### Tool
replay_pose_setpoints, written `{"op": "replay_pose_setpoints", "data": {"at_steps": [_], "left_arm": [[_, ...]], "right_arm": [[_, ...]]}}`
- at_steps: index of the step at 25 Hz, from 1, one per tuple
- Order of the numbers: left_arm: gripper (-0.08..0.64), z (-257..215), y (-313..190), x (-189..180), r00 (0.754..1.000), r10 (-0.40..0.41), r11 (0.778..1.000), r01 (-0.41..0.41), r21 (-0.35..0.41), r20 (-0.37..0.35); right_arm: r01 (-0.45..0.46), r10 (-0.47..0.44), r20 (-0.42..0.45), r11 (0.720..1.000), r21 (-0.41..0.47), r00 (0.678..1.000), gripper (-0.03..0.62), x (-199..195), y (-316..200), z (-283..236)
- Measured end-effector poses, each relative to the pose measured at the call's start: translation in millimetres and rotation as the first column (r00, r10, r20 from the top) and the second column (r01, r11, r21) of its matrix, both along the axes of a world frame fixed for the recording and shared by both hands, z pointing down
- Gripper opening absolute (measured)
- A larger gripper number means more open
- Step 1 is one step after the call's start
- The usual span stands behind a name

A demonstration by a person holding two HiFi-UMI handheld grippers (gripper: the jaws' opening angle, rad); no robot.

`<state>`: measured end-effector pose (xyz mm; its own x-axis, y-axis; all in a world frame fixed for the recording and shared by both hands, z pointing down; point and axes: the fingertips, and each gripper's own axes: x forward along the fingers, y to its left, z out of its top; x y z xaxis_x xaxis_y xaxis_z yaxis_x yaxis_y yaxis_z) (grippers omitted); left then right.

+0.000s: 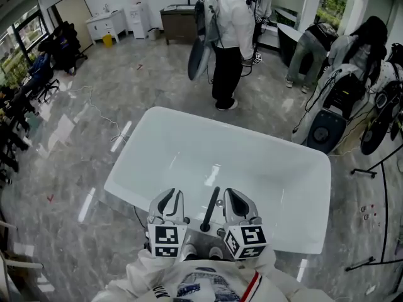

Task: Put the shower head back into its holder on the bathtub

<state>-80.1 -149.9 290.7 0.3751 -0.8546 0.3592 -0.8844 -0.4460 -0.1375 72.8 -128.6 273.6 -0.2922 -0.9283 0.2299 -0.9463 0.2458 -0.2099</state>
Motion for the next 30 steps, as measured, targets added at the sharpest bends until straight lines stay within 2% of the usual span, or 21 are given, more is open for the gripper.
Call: {"op": "replay_pose_setpoints", "data": {"at_steps": [5,12,17,24,30], "left_arm": [[-0.004,-8,10,10,1.0,-0.023,1.0,0.023,0.02,-0.013],[-0.002,-12,34,19,0.998,-0.061,0.998,0.061,0.021,-0.025],[-0.002,-2,57,24,0.997,-0.069,0.998,0.069,-0.012,-0.028],[-0.002,-8,70,2,0.996,-0.082,0.997,0.081,-0.016,-0.043],[-0.002,-13,101,-25,0.997,-0.05,0.999,0.05,0.002,-0.057]], "right_arm": [[0.034,-0.035,0.014,0.999,0.03,0.999,0.006,0,4,-10],[0.075,-0.076,0.033,0.997,0.027,0.997,0.006,15,20,-5],[0.094,-0.094,0.047,0.996,0.012,0.994,0.006,19,38,2],[0.074,-0.075,0.042,0.997,0.02,0.996,0.006,13,55,-4],[0.046,-0.047,0.045,0.999,0.028,0.998,0.005,-15,88,-7]]}}
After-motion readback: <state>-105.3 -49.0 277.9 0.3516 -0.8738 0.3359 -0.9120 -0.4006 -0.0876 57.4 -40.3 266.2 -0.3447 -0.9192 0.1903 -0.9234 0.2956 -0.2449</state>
